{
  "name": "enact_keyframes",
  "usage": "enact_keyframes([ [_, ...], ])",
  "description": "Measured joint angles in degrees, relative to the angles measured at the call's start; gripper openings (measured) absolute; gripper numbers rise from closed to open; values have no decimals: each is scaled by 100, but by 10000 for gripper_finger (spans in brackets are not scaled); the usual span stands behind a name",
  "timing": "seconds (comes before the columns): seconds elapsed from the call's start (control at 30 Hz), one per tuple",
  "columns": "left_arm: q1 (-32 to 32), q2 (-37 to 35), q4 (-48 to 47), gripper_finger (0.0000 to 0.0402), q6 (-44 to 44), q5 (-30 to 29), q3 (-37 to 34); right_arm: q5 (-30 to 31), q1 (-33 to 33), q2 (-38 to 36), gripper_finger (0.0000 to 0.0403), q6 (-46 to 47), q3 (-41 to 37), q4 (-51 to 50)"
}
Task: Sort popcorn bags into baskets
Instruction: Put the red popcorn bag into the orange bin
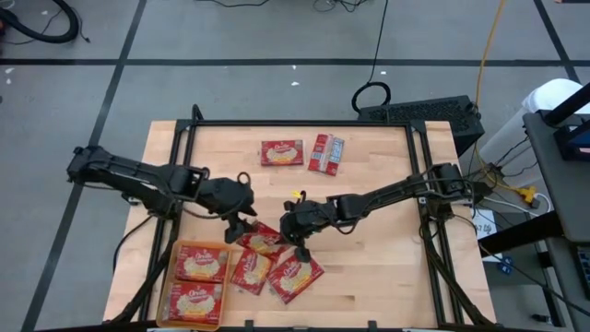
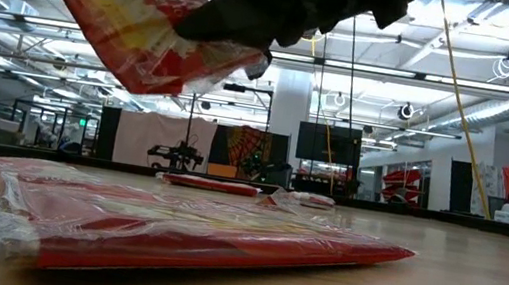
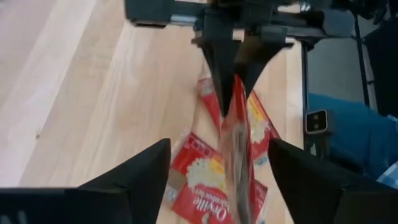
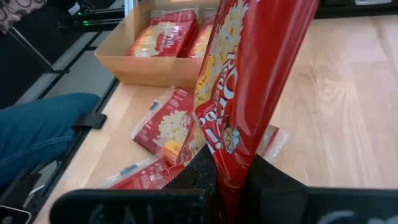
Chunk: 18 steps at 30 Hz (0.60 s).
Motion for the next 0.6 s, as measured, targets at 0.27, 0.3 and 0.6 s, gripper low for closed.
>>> enact_keyframes([
  [0.27, 385, 193, 290, 178, 54, 542, 0, 14, -151, -2, 15, 28, 0, 46],
  [0.3, 420, 193, 287, 162, 48, 601, 0, 19, -159, -2, 15, 28, 0, 46],
  [0.6, 331, 130, 269, 18, 129, 716, 0, 142, -165, -2, 24, 47, -2, 199],
])
